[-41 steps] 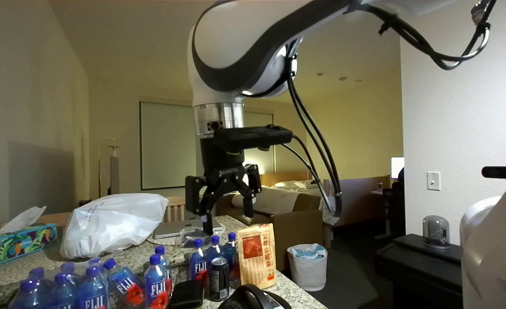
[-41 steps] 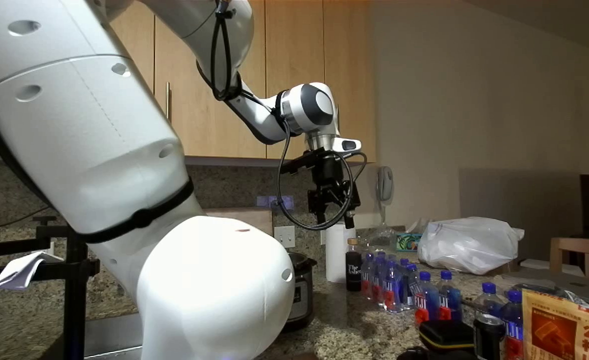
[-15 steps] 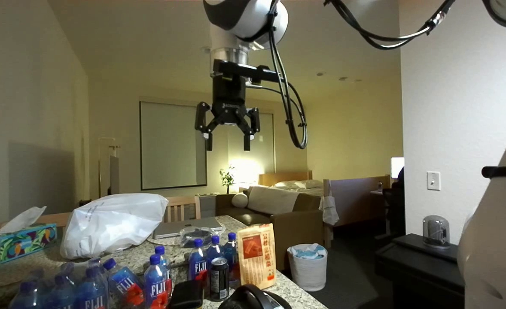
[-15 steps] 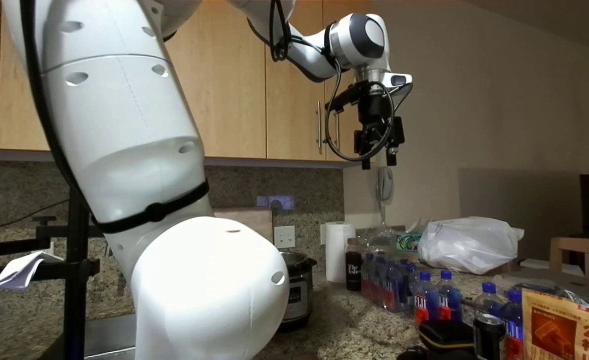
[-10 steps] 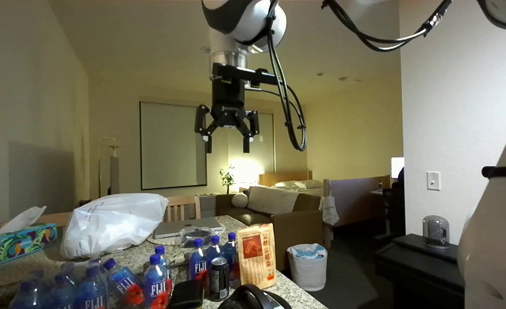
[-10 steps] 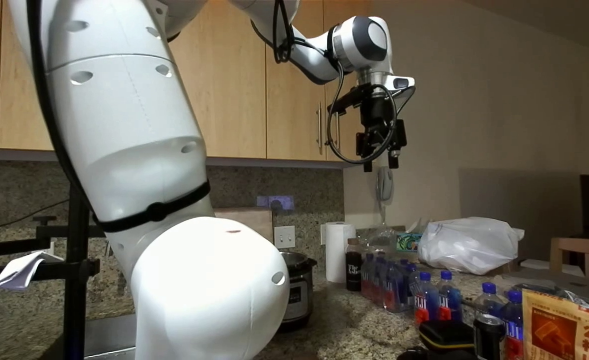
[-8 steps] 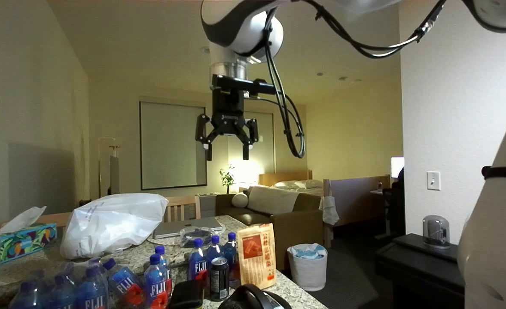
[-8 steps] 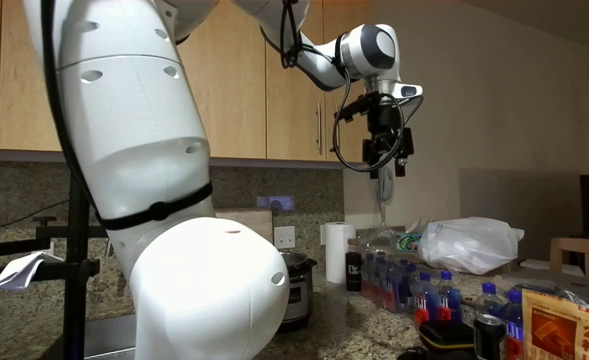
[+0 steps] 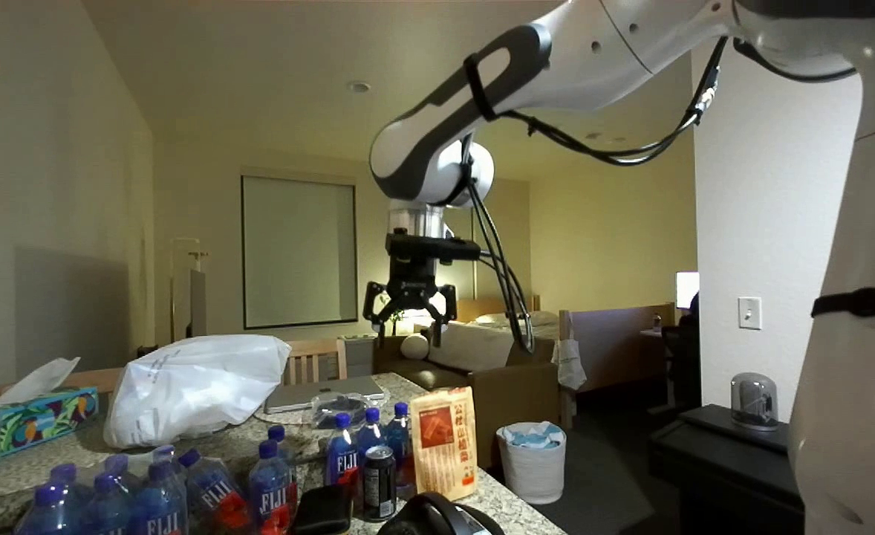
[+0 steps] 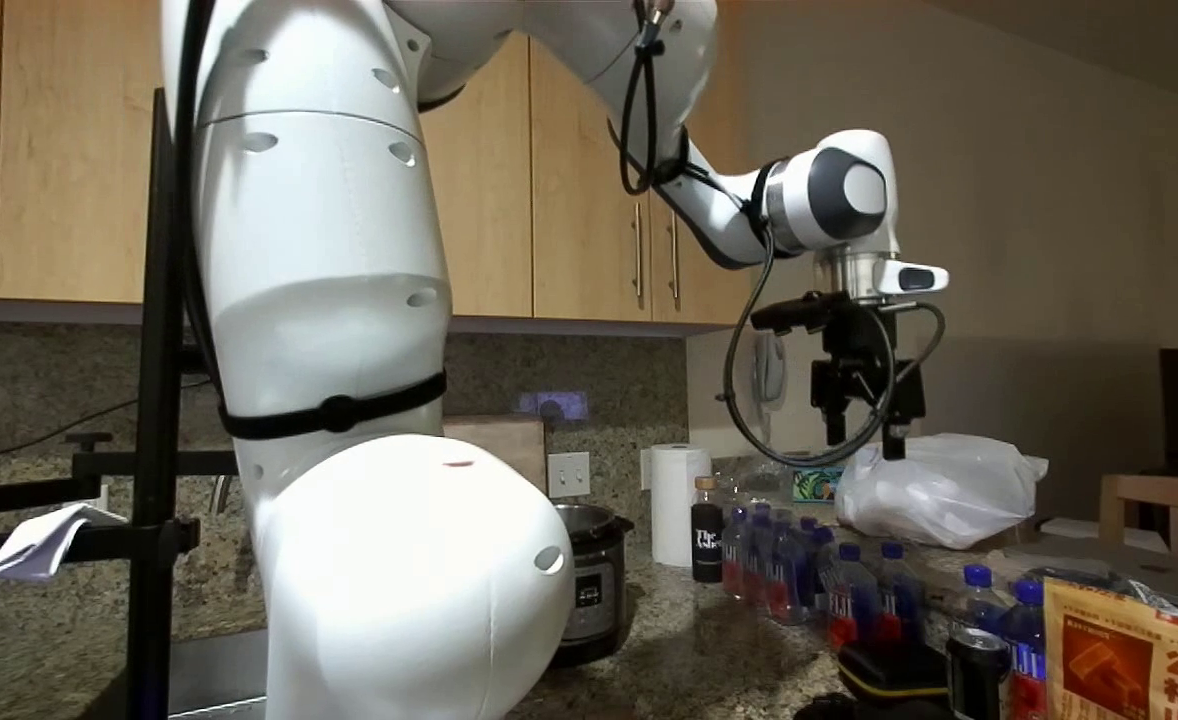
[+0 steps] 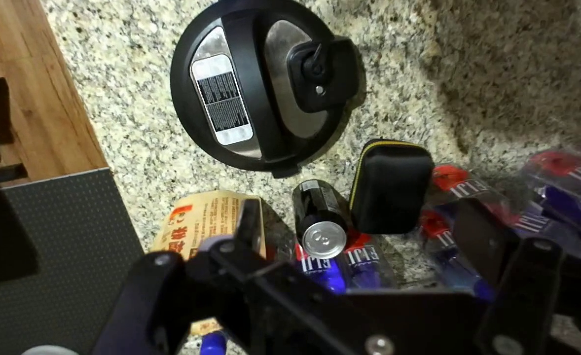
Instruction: Put the lid on the cooker
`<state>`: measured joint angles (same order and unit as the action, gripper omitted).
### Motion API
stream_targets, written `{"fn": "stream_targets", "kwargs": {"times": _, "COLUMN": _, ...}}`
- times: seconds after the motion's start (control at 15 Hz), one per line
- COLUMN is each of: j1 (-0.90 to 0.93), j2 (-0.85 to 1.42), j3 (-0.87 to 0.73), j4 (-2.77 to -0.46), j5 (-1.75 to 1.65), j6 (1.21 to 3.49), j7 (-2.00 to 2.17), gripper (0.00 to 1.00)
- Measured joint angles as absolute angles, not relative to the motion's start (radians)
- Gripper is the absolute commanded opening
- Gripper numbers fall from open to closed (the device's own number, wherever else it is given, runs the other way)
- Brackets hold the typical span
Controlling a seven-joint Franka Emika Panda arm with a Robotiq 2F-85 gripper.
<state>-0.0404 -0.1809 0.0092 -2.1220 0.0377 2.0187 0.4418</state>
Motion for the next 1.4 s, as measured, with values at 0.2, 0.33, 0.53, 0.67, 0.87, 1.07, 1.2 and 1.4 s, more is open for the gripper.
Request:
{"fn": "stream_targets", "kwargs": {"times": 0.2, "j1": -0.064, "j2": -0.131, "j3": -0.02, "j4": -2.212, "j5": 0.03, "j6": 2.167, "j7": 0.442, "gripper": 1.0}}
{"fn": "stream_targets", "kwargs": {"times": 0.33, "j1": -0.08, "j2": -0.085, "j3": -0.04, "j4": -2.244, "j5": 0.027, "j6": 2.209, "j7": 0.443, "gripper": 1.0}}
{"fn": "stream_targets", "kwargs": {"times": 0.53, "j1": -0.09, "j2": -0.018, "j3": -0.063, "j4": -2.249, "j5": 0.028, "j6": 2.202, "j7": 0.443, "gripper": 1.0}}
{"fn": "stream_targets", "kwargs": {"times": 0.67, "j1": -0.088, "j2": -0.004, "j3": -0.063, "j4": -2.246, "j5": 0.028, "j6": 2.194, "j7": 0.443, "gripper": 1.0}}
{"fn": "stream_targets", "kwargs": {"times": 0.87, "j1": -0.086, "j2": -0.004, "j3": -0.063, "j4": -2.24, "j5": 0.028, "j6": 2.188, "j7": 0.443, "gripper": 1.0}}
{"fn": "stream_targets", "kwargs": {"times": 1.07, "j1": -0.086, "j2": -0.004, "j3": -0.063, "j4": -2.239, "j5": 0.028, "j6": 2.188, "j7": 0.443, "gripper": 1.0}}
{"fn": "stream_targets", "kwargs": {"times": 1.2, "j1": -0.087, "j2": 0.006, "j3": -0.067, "j4": -2.239, "j5": 0.032, "j6": 2.189, "j7": 0.438, "gripper": 1.0}}
{"fn": "stream_targets", "kwargs": {"times": 1.4, "j1": -0.091, "j2": 0.05, "j3": -0.09, "j4": -2.24, "j5": 0.045, "j6": 2.201, "j7": 0.406, "gripper": 1.0}}
